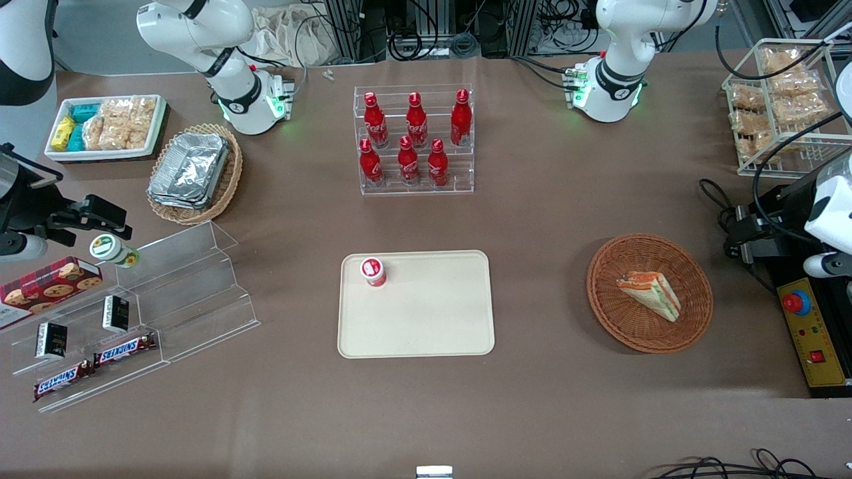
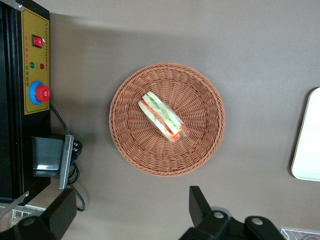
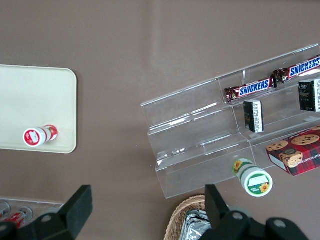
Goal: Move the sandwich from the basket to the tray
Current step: 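Move the left gripper over the wrapped sandwich in the wicker basket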
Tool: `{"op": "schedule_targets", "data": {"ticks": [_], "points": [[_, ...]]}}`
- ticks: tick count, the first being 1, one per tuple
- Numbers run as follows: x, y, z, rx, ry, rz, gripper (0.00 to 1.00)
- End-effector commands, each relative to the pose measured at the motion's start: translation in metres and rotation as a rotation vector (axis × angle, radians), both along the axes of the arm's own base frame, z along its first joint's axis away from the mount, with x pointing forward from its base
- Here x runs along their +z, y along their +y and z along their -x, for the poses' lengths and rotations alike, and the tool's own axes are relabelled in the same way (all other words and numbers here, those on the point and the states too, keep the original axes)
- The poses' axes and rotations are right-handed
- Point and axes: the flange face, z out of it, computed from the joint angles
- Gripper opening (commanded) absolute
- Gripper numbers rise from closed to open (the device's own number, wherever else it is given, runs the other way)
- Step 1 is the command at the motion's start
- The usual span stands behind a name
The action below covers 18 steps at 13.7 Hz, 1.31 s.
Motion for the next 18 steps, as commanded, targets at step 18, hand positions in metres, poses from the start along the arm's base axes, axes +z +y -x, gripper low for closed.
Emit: {"op": "schedule_targets", "data": {"ticks": [18], "points": [[-0.104,-0.013,0.016,0.158,0.063,0.069,1.00]]}}
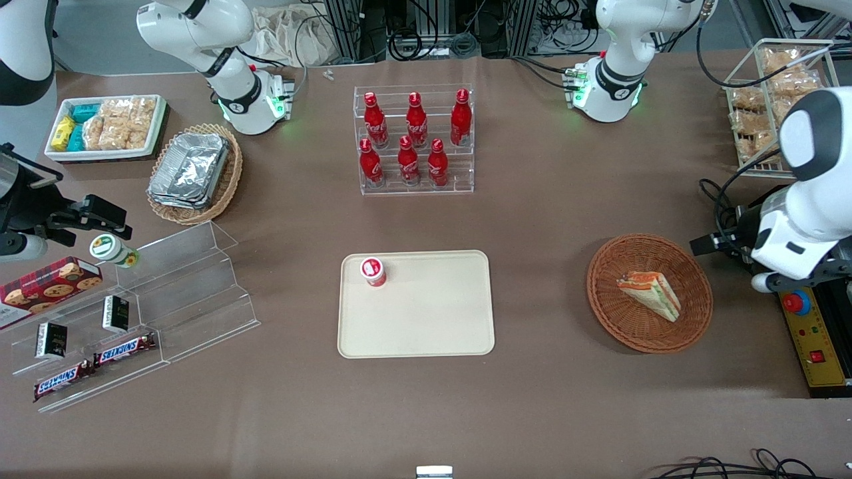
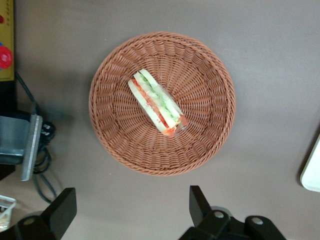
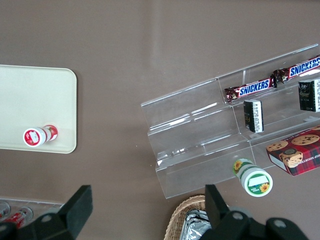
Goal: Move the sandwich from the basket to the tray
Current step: 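Move the left gripper over the wrapped sandwich in the wicker basket, then lower the left gripper and close it on the sandwich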
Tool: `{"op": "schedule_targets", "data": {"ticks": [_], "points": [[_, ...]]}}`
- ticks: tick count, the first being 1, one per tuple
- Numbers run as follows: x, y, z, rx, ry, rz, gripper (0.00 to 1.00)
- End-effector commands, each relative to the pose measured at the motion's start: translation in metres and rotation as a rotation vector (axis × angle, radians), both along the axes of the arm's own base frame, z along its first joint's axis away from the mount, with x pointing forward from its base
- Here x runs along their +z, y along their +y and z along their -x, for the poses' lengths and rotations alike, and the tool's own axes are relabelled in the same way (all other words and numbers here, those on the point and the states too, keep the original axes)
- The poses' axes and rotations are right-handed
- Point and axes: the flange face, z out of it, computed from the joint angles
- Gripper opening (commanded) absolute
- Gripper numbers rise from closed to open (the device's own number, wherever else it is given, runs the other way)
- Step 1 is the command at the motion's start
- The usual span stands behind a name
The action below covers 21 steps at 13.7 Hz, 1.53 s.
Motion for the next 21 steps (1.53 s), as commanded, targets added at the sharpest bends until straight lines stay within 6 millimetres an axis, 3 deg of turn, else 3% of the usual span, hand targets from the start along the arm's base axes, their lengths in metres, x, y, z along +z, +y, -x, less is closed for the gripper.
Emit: {"op": "schedule_targets", "data": {"ticks": [1,6,11,13,16,21], "points": [[-0.007,-0.005,0.007,0.074,-0.024,0.063,0.99],[-0.067,-0.006,0.007,0.298,-0.061,0.058,0.99],[-0.134,-0.015,-0.015,0.550,-0.086,0.037,0.98],[-0.153,-0.013,-0.014,0.562,-0.096,0.034,0.98],[-0.188,-0.002,0.004,0.581,-0.132,0.029,0.95],[-0.209,0.003,0.007,0.578,-0.124,0.014,0.92]]}}
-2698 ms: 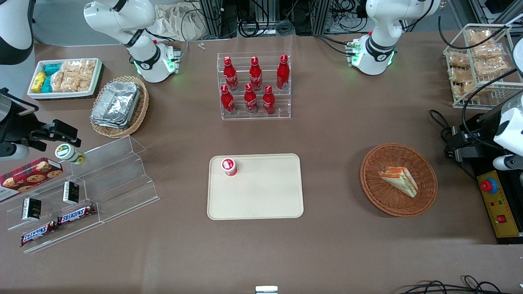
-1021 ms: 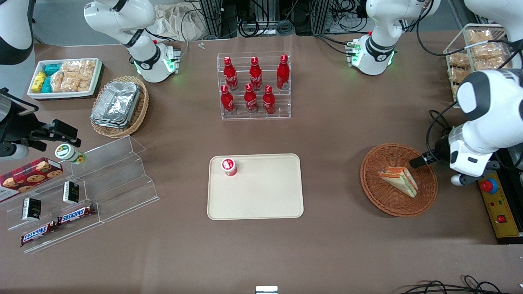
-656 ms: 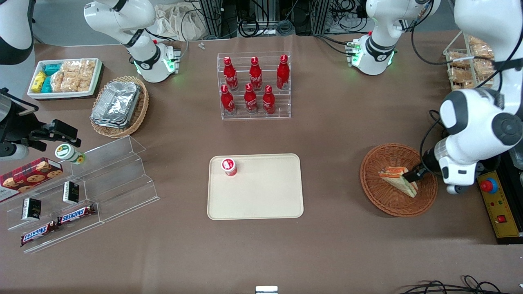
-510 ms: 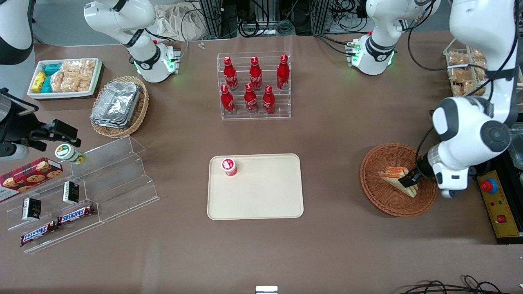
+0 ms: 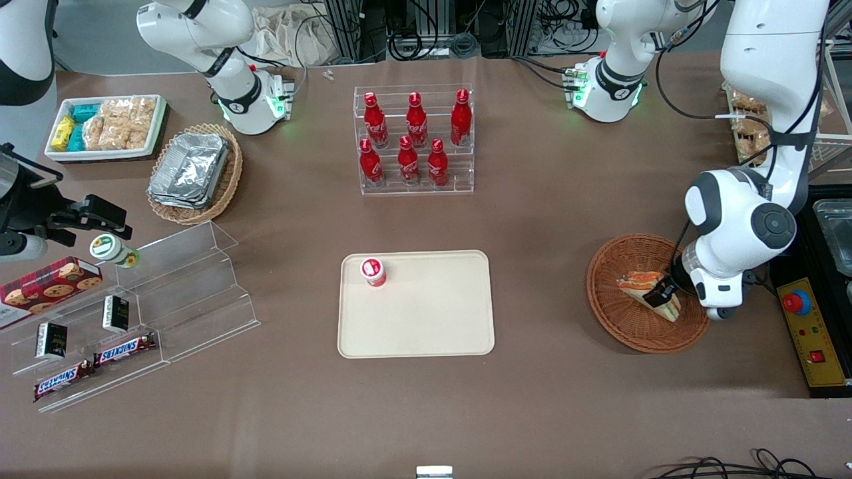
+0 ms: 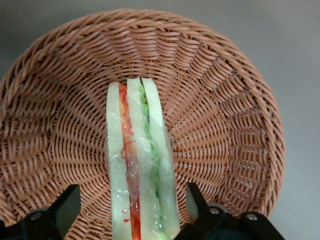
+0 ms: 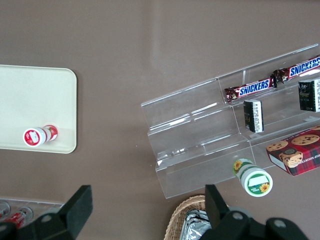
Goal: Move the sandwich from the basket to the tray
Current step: 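Lower the left gripper and close it on the sandwich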
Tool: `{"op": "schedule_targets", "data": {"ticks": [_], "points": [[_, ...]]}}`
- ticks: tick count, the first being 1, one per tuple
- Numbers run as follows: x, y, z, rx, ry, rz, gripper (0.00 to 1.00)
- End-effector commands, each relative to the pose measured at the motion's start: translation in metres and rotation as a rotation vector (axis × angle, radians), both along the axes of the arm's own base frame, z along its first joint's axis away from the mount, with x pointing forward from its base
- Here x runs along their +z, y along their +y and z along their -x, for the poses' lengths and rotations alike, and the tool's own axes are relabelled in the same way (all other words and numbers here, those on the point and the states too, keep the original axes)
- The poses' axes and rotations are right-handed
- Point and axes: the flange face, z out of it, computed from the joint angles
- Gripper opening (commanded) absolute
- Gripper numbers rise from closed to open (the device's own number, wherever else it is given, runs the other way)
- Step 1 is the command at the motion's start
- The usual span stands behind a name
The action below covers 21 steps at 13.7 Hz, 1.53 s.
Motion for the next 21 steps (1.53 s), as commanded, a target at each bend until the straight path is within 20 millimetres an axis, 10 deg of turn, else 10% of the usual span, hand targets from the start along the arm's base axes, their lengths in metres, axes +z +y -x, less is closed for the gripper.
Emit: {"op": "schedule_targets", "data": {"ticks": [1,8,14,18,21], "points": [[-0.007,0.000,0.003,0.012,-0.010,-0.004,0.89],[0.017,0.000,-0.001,0.071,-0.024,-0.002,0.23],[0.116,-0.016,-0.009,0.099,0.068,0.009,0.21],[0.201,-0.090,-0.010,0.001,0.161,0.012,0.21],[0.223,-0.157,0.002,-0.122,0.158,0.009,0.21]]}}
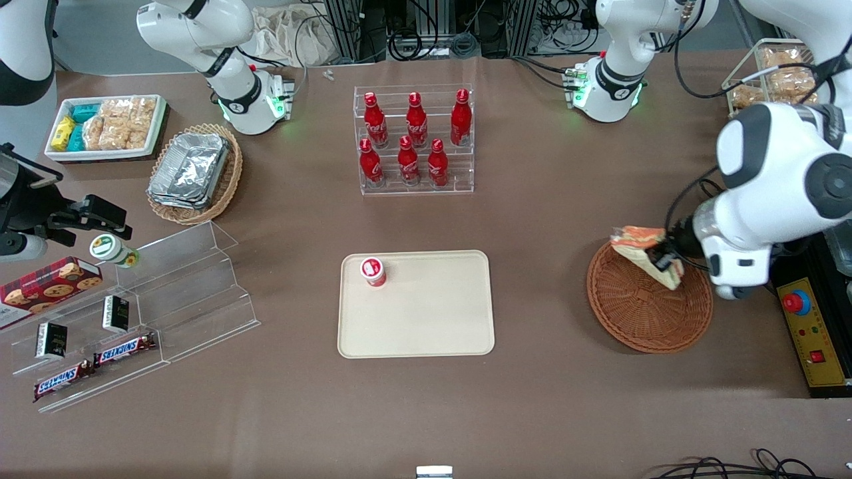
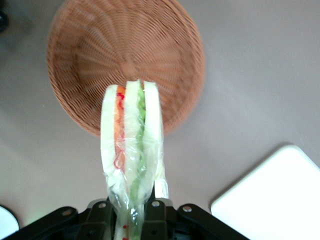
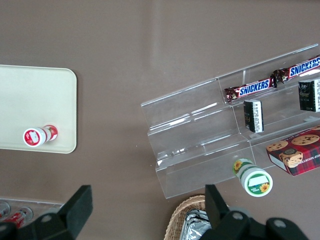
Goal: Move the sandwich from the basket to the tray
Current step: 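Lift the sandwich and carry it toward the cream tray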
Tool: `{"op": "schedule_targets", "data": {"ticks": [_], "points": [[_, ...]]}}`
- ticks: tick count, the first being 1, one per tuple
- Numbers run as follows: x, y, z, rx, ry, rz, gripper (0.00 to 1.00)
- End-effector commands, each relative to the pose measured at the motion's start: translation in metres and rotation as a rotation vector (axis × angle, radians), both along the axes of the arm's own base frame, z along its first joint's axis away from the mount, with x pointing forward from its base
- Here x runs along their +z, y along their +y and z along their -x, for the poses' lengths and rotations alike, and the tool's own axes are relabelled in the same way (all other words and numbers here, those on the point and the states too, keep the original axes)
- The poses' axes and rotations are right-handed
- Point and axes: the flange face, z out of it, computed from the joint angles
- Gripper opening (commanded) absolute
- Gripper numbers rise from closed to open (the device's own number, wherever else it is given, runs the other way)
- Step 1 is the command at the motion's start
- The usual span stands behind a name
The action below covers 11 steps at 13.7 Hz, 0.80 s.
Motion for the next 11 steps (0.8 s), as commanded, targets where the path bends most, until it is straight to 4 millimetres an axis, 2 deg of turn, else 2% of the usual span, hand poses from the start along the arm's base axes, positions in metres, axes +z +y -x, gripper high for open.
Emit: {"op": "schedule_targets", "data": {"ticks": [1,3,5,6,9,11], "points": [[0.008,-0.054,0.010,-0.095,0.009,-0.012,0.21],[0.001,-0.097,0.021,-0.193,0.003,-0.056,0.17],[-0.009,-0.127,0.031,-0.321,0.005,-0.063,0.16],[-0.020,-0.134,0.030,-0.351,0.017,-0.052,0.16],[-0.053,-0.191,0.023,-0.414,0.033,-0.047,0.16],[-0.074,-0.208,0.024,-0.435,0.053,-0.045,0.16]]}}
